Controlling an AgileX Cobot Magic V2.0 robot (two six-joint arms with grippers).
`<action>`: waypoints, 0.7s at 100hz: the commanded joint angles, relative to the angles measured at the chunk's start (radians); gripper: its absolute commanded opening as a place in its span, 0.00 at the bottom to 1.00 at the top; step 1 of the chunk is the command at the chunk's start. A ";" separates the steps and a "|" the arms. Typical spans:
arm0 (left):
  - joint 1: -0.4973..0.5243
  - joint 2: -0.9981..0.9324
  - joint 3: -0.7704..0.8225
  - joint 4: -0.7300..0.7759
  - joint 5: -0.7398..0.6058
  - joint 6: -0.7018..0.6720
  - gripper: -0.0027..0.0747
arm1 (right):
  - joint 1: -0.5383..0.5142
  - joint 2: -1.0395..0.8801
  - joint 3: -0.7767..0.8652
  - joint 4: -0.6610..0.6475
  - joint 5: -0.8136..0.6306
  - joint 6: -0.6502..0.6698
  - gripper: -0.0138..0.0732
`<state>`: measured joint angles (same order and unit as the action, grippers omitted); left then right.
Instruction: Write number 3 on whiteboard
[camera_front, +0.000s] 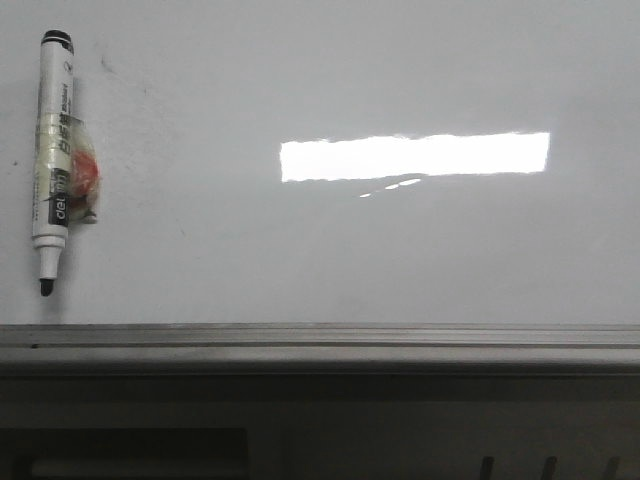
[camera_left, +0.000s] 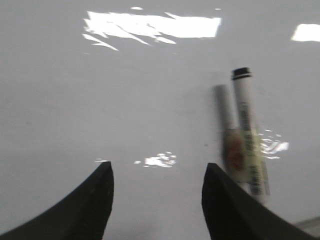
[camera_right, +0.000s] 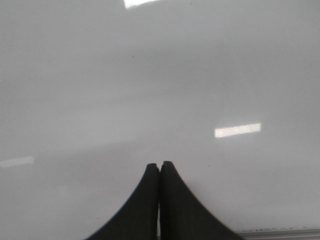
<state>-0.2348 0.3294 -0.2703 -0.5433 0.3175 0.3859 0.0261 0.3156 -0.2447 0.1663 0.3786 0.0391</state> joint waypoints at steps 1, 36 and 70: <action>-0.079 0.015 -0.035 -0.065 -0.056 0.021 0.54 | 0.002 0.017 -0.036 0.001 -0.073 -0.005 0.08; -0.361 0.169 -0.035 -0.083 -0.167 0.021 0.59 | 0.002 0.017 -0.053 -0.006 -0.066 -0.005 0.08; -0.491 0.501 -0.125 -0.074 -0.307 0.021 0.59 | 0.002 0.017 -0.053 -0.015 -0.066 -0.005 0.08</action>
<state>-0.7017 0.7677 -0.3319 -0.6049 0.1016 0.4041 0.0261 0.3156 -0.2635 0.1605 0.3786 0.0391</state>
